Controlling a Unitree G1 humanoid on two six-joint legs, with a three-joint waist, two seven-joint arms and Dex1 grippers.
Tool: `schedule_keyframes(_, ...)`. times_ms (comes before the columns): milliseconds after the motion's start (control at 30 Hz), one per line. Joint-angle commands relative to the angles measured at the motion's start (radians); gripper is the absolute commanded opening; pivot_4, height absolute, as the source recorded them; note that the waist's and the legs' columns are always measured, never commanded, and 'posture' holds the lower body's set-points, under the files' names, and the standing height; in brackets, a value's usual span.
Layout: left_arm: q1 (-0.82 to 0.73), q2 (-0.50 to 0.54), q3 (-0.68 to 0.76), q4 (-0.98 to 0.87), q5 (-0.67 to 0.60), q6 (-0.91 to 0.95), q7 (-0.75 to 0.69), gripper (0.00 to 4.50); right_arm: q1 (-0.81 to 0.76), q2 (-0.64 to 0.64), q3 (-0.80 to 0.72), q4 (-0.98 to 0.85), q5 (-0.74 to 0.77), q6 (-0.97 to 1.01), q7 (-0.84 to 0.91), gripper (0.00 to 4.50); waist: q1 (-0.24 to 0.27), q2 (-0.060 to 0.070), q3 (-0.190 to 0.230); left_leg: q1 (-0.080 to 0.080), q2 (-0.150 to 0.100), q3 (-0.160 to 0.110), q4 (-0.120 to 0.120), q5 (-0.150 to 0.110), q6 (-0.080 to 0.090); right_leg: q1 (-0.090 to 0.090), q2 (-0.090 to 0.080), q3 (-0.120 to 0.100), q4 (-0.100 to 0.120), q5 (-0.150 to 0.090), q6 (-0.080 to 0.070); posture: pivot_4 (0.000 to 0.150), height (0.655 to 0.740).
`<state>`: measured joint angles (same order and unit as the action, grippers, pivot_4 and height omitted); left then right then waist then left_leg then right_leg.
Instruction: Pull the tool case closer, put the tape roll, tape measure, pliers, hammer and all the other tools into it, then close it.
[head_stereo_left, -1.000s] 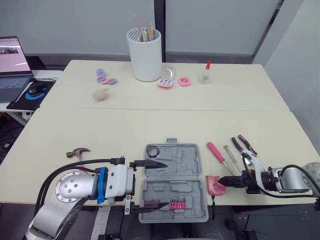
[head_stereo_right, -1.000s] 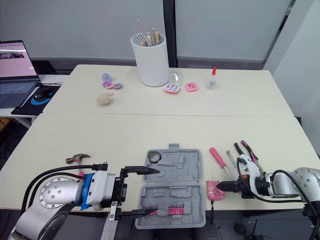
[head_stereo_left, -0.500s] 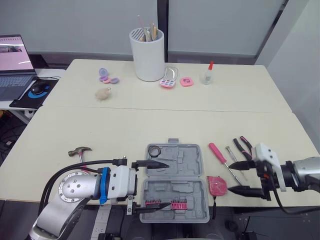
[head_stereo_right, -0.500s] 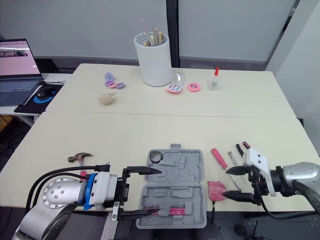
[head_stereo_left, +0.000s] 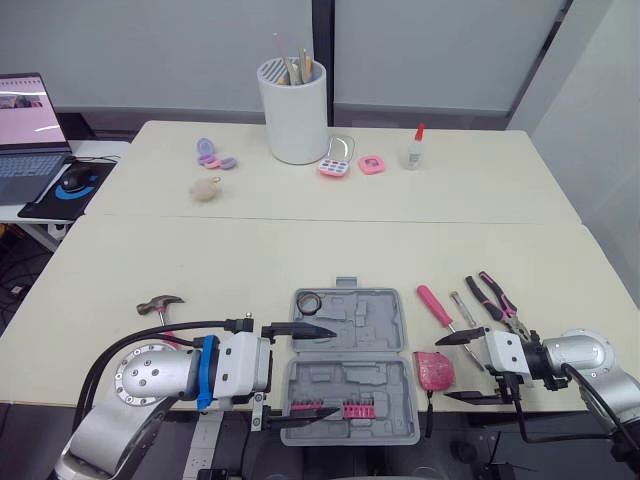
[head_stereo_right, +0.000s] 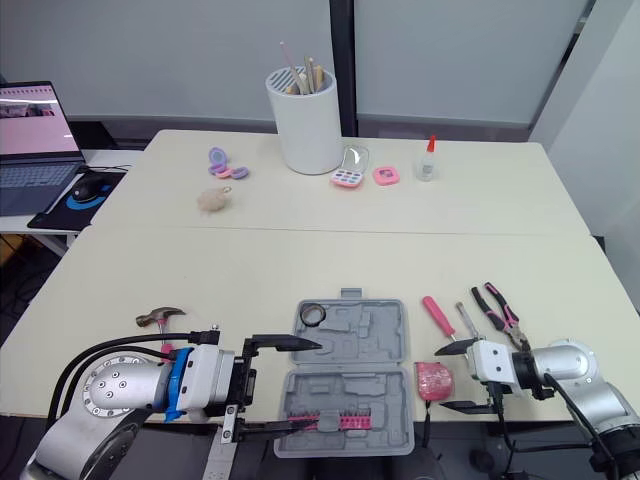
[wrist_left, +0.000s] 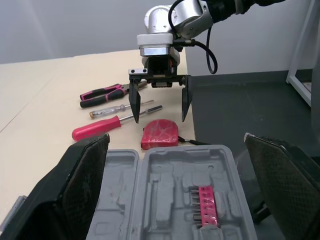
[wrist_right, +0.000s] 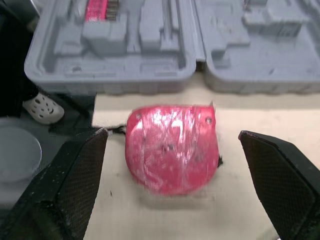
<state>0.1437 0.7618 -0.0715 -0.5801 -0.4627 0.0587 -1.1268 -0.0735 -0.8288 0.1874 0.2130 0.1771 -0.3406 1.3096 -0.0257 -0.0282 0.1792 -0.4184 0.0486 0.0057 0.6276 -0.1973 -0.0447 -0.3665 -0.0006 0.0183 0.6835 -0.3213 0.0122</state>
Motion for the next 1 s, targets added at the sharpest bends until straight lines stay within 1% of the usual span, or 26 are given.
schedule_keyframes(33,0.009,0.011,0.023,-0.033,-0.011,-0.011,-0.002,4.50,-0.012,0.011,0.010,0.002,-0.011,-0.031,0.015,4.47,0.000,0.000,0.000,0.000,0.000,0.000,0.000,0.000,0.000,0.000,0.000,0.000,0.000,0.000,0.000,0.150,0.7400)
schedule_keyframes(200,0.015,0.013,0.026,-0.040,-0.009,-0.010,0.004,4.50,-0.023,0.046,0.014,0.045,-0.037,-0.043,-0.018,4.47,-0.001,0.000,0.000,0.003,0.001,-0.001,0.000,0.000,0.000,0.003,-0.001,0.000,0.000,0.000,0.000,0.150,0.7400)
schedule_keyframes(433,0.020,0.017,0.030,-0.036,-0.006,-0.014,0.002,4.50,-0.038,0.059,0.031,0.087,-0.077,-0.077,-0.030,4.47,0.000,0.000,0.000,0.003,0.000,-0.001,0.000,0.000,0.000,0.003,-0.001,-0.001,0.000,0.000,0.000,0.150,0.7400)
schedule_keyframes(700,-0.006,0.021,0.029,-0.027,-0.009,-0.006,0.003,4.50,-0.049,0.086,0.020,0.102,-0.062,-0.034,-0.041,4.47,0.000,0.001,0.000,0.003,0.000,-0.001,0.000,0.000,0.000,0.004,-0.001,-0.001,0.000,0.000,-0.001,0.150,0.7400)
schedule_keyframes(833,-0.007,0.023,0.027,-0.031,-0.010,-0.003,0.005,4.50,-0.052,0.089,0.023,0.124,-0.077,-0.065,-0.046,4.47,0.000,0.001,0.000,0.003,0.000,-0.001,0.000,0.000,0.000,0.004,-0.001,-0.001,0.000,0.000,-0.001,0.150,0.7400)
schedule_keyframes(933,-0.013,0.023,0.024,-0.034,-0.010,0.000,0.009,4.50,-0.051,0.092,0.019,0.138,-0.070,-0.079,-0.047,3.91,0.000,0.001,0.000,0.003,0.000,-0.001,0.000,0.000,0.000,0.004,-0.001,-0.001,0.000,0.000,-0.001,0.150,0.7400)
schedule_keyframes(1000,-0.016,0.023,0.025,-0.035,-0.011,0.003,0.012,4.50,-0.044,0.083,0.014,0.139,-0.063,-0.098,-0.039,3.26,0.000,0.001,0.000,0.003,0.000,-0.001,0.000,0.000,0.000,0.004,-0.001,-0.001,0.000,0.000,-0.001,0.150,0.7400)
